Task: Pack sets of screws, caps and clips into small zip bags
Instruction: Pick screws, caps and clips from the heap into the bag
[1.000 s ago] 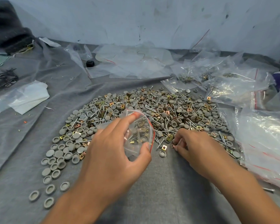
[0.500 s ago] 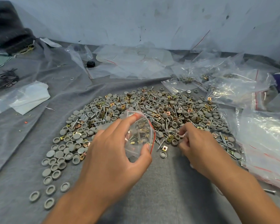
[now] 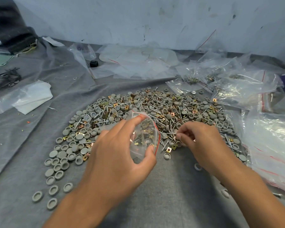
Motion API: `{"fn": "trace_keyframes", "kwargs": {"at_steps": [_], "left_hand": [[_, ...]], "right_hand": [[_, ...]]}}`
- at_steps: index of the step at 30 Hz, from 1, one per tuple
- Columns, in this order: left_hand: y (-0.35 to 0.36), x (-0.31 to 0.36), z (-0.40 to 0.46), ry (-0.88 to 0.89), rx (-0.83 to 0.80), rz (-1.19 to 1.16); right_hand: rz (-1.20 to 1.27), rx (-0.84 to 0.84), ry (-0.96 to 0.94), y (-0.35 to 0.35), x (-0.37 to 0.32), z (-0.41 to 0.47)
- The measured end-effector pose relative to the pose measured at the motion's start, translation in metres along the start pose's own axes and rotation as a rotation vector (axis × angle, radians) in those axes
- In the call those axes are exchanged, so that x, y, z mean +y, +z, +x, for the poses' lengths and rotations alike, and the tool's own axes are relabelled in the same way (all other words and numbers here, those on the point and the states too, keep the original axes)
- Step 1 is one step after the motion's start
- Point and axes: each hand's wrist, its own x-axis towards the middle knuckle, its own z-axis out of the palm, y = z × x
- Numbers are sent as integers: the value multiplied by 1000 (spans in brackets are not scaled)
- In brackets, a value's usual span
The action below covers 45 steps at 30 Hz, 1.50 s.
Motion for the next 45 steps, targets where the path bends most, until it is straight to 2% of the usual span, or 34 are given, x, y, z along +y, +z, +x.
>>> {"fn": "trace_keyframes", "kwargs": {"at_steps": [3,8,11,15,17,20,25,28,32,34,37,39,45], "left_hand": [[0,1,0,-3,-6,1],[-1,0,0,-10,-16,10],[-1,1,0,-12,-39,31],[2,1,0,-15,-46,45],[5,1,1,-10,-57,55],[7,1,0,-6,-67,67],[8,2,-1,-3,-83,70],[10,4,-1,2,-89,69],[9,1,0,-1,-59,52],[6,-2,0,-1,-25,18],[-1,-6,2,-38,29,-64],[-6,-11,4,-67,67,-135],[-12,-16,6,-85,115,-202]], "right_hand": [[-62,-154,4,5,0,-3],[-57,-153,-5,5,1,-3],[153,-60,-38,-8,-5,-7],[560,141,-277,-25,-38,-19],[555,216,-403,-28,-54,-24],[369,310,-510,-24,-65,-27],[384,439,-508,-17,-67,-28],[393,422,-528,-14,-69,-25],[537,426,-386,-22,-55,-17],[457,351,-286,-24,-39,-10],[69,-52,-159,-15,-13,-2],[-111,-204,-156,-5,-6,-3],[-119,-229,-189,3,-2,-3]]}}
